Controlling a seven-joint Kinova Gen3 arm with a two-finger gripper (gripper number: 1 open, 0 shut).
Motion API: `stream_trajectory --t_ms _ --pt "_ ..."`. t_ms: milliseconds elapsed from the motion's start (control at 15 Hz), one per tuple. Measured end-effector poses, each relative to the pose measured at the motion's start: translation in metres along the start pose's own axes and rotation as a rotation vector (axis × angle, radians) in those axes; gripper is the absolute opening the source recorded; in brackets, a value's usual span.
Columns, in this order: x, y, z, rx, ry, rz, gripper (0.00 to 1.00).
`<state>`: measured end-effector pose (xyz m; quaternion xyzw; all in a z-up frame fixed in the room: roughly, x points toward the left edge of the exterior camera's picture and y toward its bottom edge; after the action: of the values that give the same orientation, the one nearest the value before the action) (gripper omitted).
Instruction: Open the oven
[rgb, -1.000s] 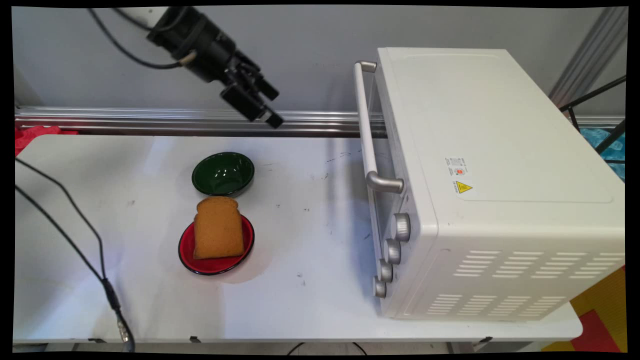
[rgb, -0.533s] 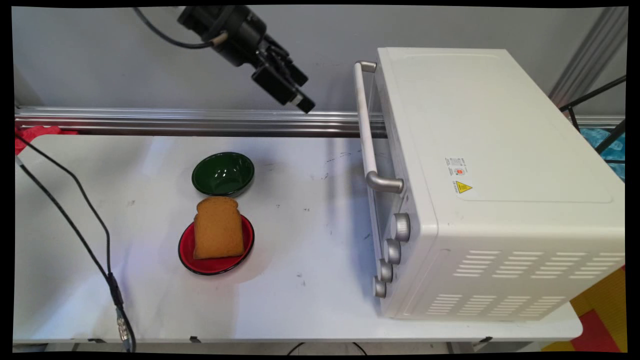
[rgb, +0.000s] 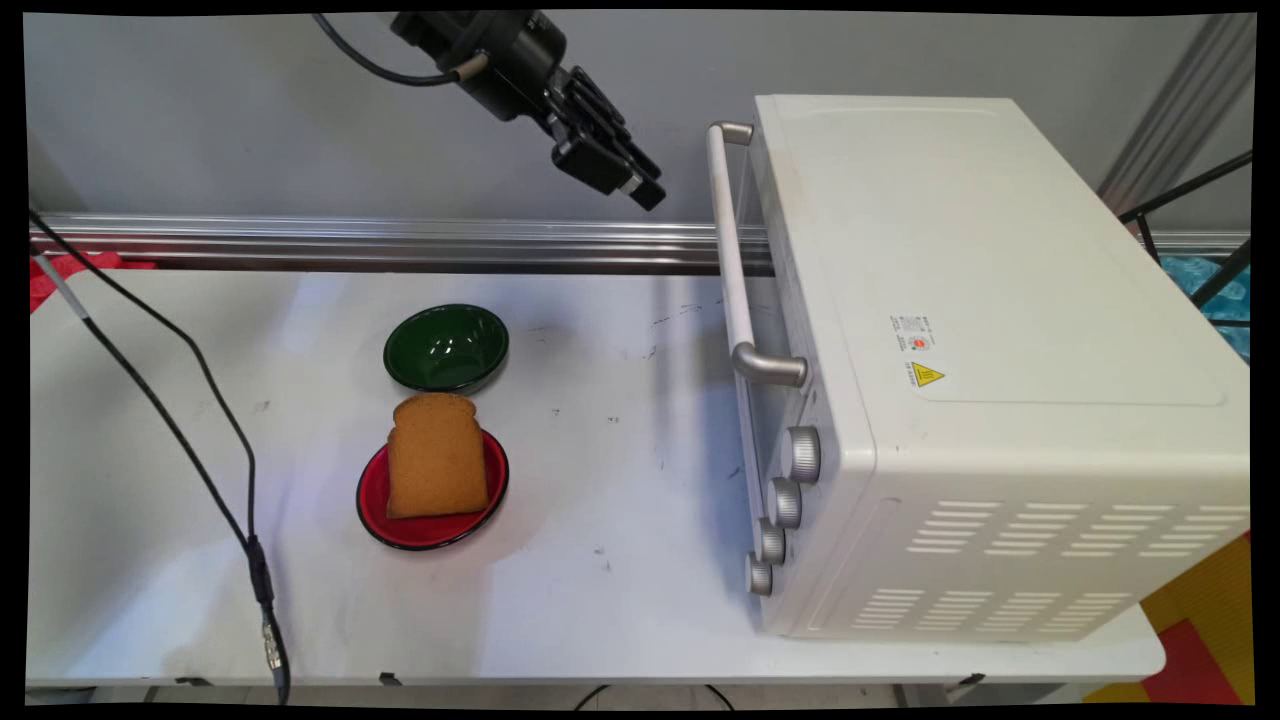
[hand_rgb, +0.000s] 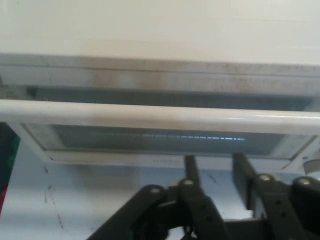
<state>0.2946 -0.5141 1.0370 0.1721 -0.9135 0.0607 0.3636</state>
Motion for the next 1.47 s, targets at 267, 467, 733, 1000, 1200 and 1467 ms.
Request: stream_trajectory --t_ms 267,467,733,1000,1200,1467 --pt "0.005 -0.005 0.006 -0.012 -0.009 0.029 0.0" --pt "0.012 -0.009 0.013 -0.021 -0.011 0.049 0.0" --pt "0.031 -0.015 0.028 -0.039 -0.02 0.066 0.0" --pt "0.045 -0.017 0.042 -0.054 -0.036 0.059 0.0" --pt "0.051 -0.018 0.051 -0.058 -0.039 0.049 0.0" --pt "0.054 -0.019 0.061 -0.059 -0.049 0.043 0.0"
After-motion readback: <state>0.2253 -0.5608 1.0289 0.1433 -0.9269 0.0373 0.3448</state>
